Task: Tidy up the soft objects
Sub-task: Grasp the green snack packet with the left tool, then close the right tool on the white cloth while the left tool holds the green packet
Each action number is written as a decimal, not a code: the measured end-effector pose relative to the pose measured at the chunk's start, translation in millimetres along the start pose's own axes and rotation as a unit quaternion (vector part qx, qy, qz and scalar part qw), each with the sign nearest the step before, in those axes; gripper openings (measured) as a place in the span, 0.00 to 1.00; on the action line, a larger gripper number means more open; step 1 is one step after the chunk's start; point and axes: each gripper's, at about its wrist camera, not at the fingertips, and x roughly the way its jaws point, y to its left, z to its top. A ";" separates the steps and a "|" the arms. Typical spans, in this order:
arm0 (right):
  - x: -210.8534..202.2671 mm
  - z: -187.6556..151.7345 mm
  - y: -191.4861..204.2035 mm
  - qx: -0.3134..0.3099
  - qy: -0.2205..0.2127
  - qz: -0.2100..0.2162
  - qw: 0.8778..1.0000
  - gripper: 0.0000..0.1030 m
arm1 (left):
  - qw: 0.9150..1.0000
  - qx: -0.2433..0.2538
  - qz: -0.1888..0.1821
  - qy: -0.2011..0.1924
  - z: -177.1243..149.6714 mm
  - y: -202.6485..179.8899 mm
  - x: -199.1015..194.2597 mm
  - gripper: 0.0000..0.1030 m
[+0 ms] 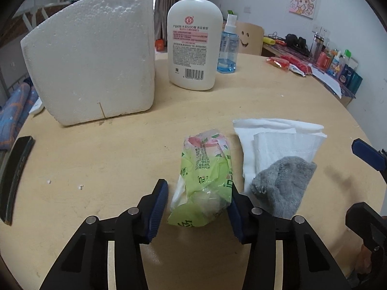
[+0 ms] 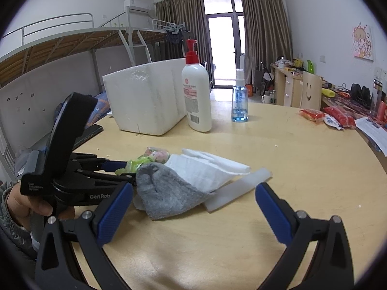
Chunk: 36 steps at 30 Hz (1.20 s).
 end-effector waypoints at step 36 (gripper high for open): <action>52.0 2.1 33.2 -0.027 0.125 0.023 0.992 0.45 | 0.997 -0.019 -0.036 -0.063 -9.1 33.0 -37.2 0.25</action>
